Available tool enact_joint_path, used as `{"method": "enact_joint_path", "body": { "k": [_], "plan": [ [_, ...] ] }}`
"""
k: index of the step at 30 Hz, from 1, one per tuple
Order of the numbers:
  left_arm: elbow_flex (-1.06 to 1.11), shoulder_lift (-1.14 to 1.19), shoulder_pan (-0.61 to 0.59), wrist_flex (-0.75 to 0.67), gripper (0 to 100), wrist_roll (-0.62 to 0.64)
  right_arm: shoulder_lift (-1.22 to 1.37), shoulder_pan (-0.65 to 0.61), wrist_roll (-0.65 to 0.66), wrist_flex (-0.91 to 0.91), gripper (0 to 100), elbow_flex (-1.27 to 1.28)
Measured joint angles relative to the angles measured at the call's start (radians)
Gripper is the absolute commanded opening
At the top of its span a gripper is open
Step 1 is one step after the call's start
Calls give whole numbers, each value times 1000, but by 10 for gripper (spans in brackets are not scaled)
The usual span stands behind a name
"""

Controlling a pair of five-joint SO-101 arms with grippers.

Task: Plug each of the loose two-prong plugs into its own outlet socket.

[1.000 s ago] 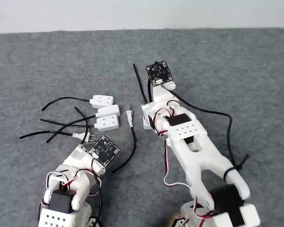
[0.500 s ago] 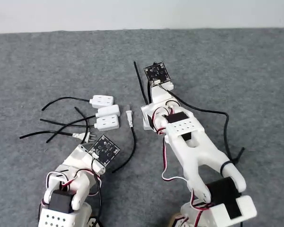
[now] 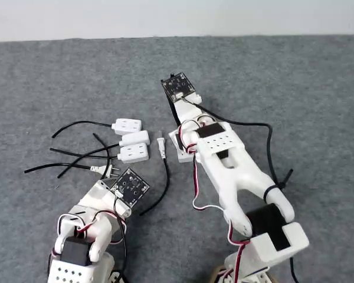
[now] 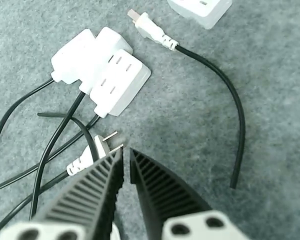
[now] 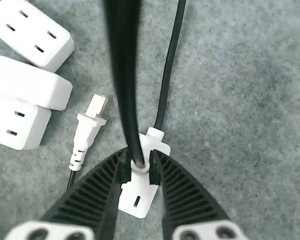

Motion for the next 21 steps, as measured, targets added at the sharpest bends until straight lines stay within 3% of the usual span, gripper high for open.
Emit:
{"method": "enact_joint_path", "body": {
  "k": [5, 10, 15, 21],
  "plan": [
    [0, 0, 0, 0, 13, 0, 2, -5, -6, 29, 151, -8],
    [0, 0, 0, 0, 13, 0, 51, -72, -186, 178, 310, -64],
    [0, 0, 0, 0, 13, 0, 54, -155, -325, 229, 289, -94],
    [0, 0, 0, 0, 13, 0, 109, -152, -353, 160, 217, -94]
  ]
}}
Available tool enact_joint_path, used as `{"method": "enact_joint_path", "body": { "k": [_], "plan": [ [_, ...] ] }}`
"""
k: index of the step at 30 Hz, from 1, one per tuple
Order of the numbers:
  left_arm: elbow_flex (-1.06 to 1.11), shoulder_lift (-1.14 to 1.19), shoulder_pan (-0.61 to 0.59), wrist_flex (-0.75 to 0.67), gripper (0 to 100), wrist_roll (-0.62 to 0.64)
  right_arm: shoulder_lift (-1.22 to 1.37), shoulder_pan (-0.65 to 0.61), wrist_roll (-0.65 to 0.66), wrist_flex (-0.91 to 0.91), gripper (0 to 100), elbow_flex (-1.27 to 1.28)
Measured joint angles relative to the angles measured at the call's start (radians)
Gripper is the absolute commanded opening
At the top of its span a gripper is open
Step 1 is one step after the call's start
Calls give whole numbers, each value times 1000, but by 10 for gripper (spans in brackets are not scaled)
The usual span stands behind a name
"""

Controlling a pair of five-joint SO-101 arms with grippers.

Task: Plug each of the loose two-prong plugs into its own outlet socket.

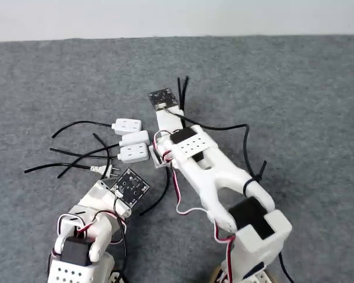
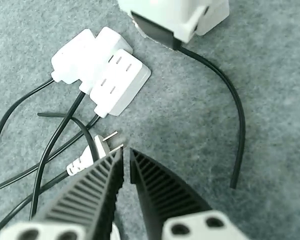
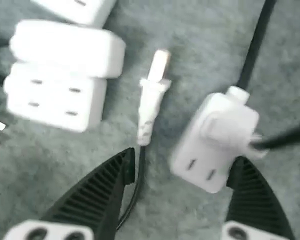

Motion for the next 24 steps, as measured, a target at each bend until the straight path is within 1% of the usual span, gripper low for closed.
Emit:
{"method": "enact_joint_path", "body": {
  "k": [5, 8, 9, 10, 14, 18, 21, 24],
  "plan": [
    [0, 0, 0, 0, 13, 0, 80, 66, -3, -2, 120, -44],
    [0, 0, 0, 0, 13, 0, 133, 86, -3, 37, 13, -112],
    [0, 0, 0, 0, 13, 0, 147, 91, 8, 54, 2, -135],
    [0, 0, 0, 0, 13, 0, 158, 94, 18, 71, 17, -155],
    [0, 0, 0, 0, 13, 0, 164, 118, 35, 110, 8, -184],
    [0, 0, 0, 0, 13, 0, 137, 198, 43, 163, 8, -186],
    [0, 0, 0, 0, 13, 0, 29, 311, 46, 250, 8, -186],
    [0, 0, 0, 0, 13, 0, -115, 483, 100, 342, 8, -173]
  ]
}}
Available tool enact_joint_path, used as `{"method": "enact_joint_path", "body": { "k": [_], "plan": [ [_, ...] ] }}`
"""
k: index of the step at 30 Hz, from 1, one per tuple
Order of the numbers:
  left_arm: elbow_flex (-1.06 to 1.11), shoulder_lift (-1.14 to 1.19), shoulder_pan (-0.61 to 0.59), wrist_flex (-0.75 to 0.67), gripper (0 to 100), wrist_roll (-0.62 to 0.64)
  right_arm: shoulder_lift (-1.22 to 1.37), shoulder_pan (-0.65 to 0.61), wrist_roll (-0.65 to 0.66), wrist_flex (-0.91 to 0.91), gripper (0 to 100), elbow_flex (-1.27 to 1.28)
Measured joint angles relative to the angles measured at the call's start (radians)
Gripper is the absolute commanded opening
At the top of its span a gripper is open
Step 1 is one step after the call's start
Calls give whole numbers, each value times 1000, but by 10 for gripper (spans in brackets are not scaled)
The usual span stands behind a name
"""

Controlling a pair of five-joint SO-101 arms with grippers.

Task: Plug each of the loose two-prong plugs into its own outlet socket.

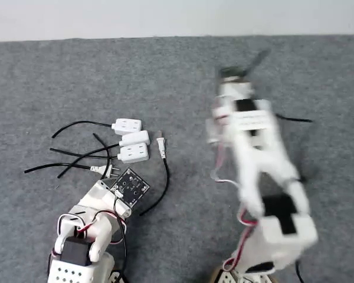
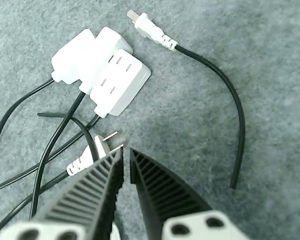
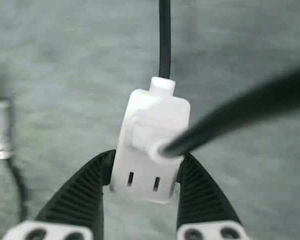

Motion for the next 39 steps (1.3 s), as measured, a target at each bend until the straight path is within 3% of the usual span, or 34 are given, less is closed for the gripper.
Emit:
{"method": "enact_joint_path", "body": {
  "k": [7, 14, 19, 24, 29, 36, 39],
  "plan": [
    [0, 0, 0, 0, 13, 0, -308, 489, 206, -25, 8, 284],
    [0, 0, 0, 0, 13, 0, -434, 988, 491, -356, 8, 663],
    [0, 0, 0, 0, 13, 0, -436, 1254, 595, -548, 8, 741],
    [0, 0, 0, 0, 14, 0, -399, 1320, 624, -680, 9, 738],
    [0, 0, 0, 0, 15, 0, -210, 1321, 629, -677, 16, 597],
    [0, 0, 0, 0, 15, 0, 78, 1295, 629, -422, 199, 281],
    [0, 0, 0, 0, 15, 0, 107, 1260, 624, -261, 233, 150]
  ]
}}
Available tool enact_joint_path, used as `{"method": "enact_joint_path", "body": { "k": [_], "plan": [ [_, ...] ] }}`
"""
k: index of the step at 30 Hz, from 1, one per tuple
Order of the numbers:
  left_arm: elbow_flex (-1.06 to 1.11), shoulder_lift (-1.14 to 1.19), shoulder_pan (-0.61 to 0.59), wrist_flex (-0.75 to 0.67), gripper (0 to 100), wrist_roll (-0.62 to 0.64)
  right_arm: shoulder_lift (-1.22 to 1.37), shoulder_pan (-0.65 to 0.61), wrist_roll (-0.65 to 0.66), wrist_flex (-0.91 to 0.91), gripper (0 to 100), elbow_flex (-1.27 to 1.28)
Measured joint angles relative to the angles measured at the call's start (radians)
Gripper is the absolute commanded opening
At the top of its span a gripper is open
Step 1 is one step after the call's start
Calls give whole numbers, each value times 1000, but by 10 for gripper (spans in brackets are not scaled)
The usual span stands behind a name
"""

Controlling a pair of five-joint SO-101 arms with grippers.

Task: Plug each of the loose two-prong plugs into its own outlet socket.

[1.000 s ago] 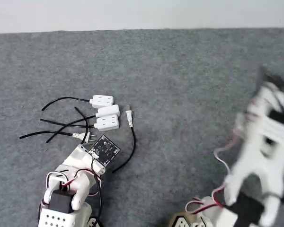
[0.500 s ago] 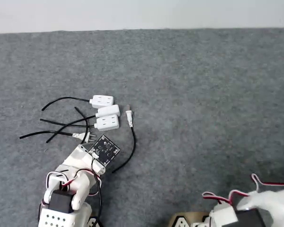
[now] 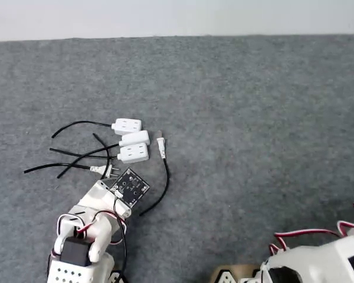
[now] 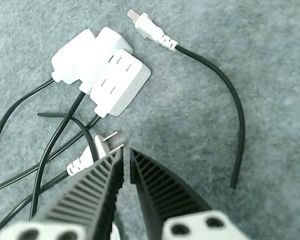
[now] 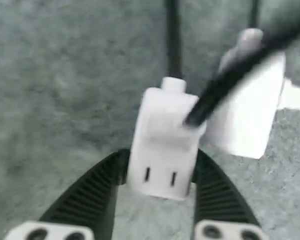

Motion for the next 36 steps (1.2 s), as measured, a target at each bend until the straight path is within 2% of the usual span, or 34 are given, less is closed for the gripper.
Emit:
{"method": "enact_joint_path", "body": {
  "k": [4, 10, 19, 24, 27, 32, 36],
  "plan": [
    [0, 0, 0, 0, 43, 18, 0, -54, -3, 241, 235, -155],
    [0, 0, -91, 0, 234, 89, -37, -112, -3, 522, 234, -273],
    [-23, -2, -132, 0, 235, 169, -235, -127, -3, 715, 234, -279],
    [-78, 0, -130, 5, 235, 181, -341, -198, -12, 724, 234, -176],
    [-135, 40, -129, 15, 235, 181, -420, -278, -89, 675, 234, -40],
    [-270, 264, -127, 5, 237, 181, -600, -436, -249, 526, 234, 219],
    [-400, 516, -129, -34, 238, 167, -703, -609, -344, 391, 234, 428]
  ]
}}
